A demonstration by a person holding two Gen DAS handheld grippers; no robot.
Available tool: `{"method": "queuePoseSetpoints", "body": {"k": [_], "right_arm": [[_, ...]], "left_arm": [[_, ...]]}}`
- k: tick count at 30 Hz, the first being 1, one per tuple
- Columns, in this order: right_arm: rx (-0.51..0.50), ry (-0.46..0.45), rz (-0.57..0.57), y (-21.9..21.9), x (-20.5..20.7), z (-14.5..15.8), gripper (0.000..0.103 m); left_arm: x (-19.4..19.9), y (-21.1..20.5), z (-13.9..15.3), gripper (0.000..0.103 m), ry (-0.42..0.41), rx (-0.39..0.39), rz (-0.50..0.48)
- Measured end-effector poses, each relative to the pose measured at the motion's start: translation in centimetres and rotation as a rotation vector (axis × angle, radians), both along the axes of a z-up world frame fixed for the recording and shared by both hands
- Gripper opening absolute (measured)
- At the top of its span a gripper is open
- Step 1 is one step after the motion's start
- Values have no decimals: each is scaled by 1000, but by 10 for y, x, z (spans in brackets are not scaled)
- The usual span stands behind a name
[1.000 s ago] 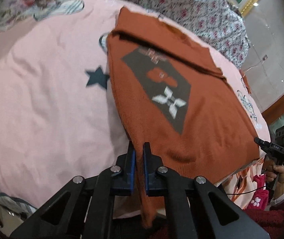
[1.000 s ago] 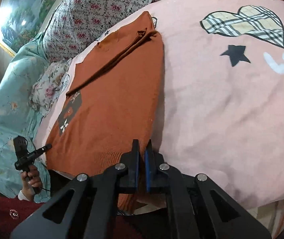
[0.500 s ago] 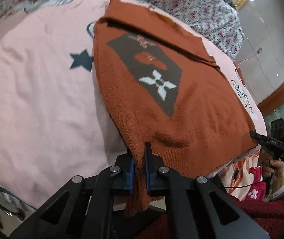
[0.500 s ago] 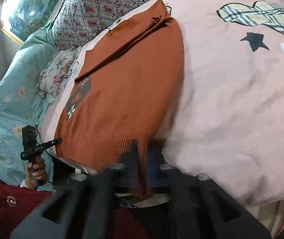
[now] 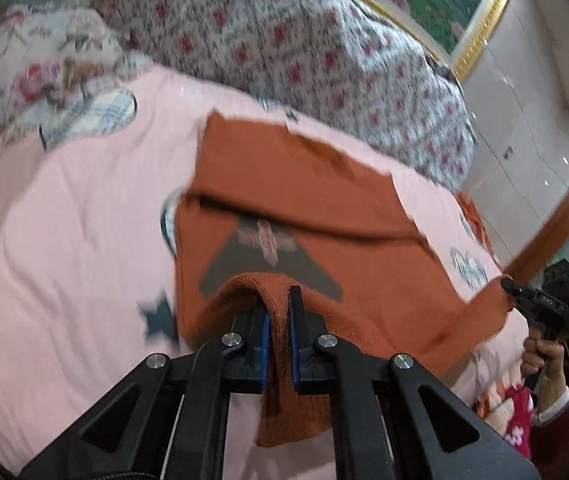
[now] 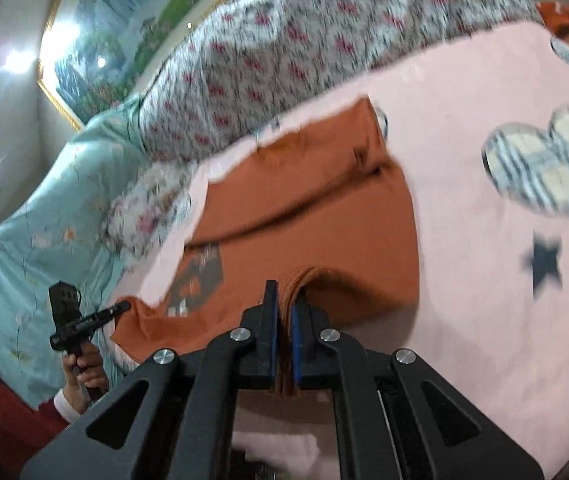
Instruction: Fold small clothes
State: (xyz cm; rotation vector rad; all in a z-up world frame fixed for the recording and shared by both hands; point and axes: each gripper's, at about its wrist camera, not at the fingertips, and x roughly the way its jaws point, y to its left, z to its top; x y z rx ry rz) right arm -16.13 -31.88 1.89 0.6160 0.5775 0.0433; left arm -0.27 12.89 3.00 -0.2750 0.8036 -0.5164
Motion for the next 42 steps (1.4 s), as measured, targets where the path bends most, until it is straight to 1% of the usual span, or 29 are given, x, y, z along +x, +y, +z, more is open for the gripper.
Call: {"method": "queuePoseSetpoints", "body": {"k": [2,5,10,13,16,19,23,27,29,31,32,33,34,35,36,37,38,40,42], "right_arm": [[-43,-9,-18,-9,25,11,7],[-103,-12,-38,-22,63,22,7],[-156,-10,-70,-47,130,33,7],[-171,2,-90,-61,162,33,7],[-178,37,-122,-78,195,23,7],[-174,72,-145,-89,218,9,7],[-171,122,-174,-105,249,-14,7],[-165,168,-177,-114,273,-34,7],[-167,207,-165,-115,284,-44,8],[-170,236,-168,-115,287,-48,9],[-165,237,-169,-115,284,-47,10],[-165,233,-180,-115,279,-43,15],[-172,227,-199,-113,271,-37,27],[-194,200,-221,-109,259,-28,34],[-212,172,-229,-104,251,-22,43],[-234,145,-225,-96,242,-15,44],[-249,124,-189,-84,235,-11,44],[-257,109,-41,-55,234,-12,44],[-257,157,155,-21,245,-27,44]], "left_arm": [[27,-4,9,6,-31,1,31],[70,-13,17,6,-55,14,61],[138,-28,16,6,-53,36,89],[172,-34,10,6,-39,38,99],[208,-42,2,6,-22,40,94],[242,-55,-11,6,-9,72,89],[277,-60,-30,6,23,86,104],[307,-60,-57,7,80,99,129],[315,-62,-71,9,119,112,126],[312,-63,-74,12,135,113,123],[305,-63,-72,19,133,106,116],[297,-63,-69,31,128,98,107],[287,-64,-65,37,117,93,96],[274,-68,-60,44,101,88,80],[260,-73,-56,48,87,80,56],[248,-80,-53,49,76,71,24],[236,-90,-52,51,69,61,-19],[221,-112,-56,52,77,64,-104],[216,-137,-65,52,100,93,-171]]}}
